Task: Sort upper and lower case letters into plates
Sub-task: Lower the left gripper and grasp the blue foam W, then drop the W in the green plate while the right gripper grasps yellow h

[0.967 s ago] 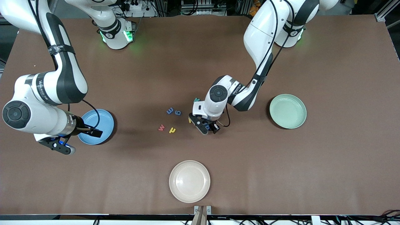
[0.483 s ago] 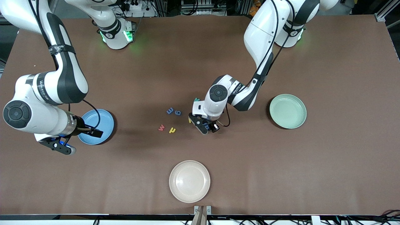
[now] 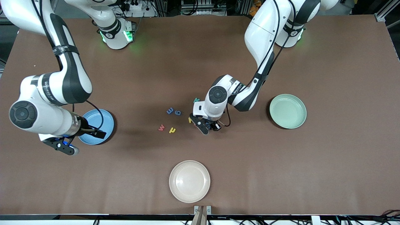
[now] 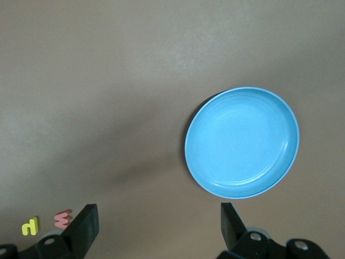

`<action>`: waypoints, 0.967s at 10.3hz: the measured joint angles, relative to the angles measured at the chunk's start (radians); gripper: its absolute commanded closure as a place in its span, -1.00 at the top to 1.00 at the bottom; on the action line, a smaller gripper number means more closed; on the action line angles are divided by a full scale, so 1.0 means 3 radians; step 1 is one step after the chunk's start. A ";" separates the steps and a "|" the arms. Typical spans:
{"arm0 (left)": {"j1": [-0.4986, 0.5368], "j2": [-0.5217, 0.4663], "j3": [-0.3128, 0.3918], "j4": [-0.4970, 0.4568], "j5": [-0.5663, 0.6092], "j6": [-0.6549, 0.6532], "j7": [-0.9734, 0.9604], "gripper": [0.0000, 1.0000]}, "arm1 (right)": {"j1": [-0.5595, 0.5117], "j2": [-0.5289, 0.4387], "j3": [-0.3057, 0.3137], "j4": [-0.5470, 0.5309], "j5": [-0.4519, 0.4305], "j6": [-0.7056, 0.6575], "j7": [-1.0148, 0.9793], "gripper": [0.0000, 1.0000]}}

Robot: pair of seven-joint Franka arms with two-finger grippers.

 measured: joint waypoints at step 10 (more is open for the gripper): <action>0.0318 -0.0751 0.0687 -0.0182 -0.0175 -0.1693 0.1512 -0.79 | 0.0998 0.0638 0.0010 0.0005 -0.0013 0.1174 0.1140 1.00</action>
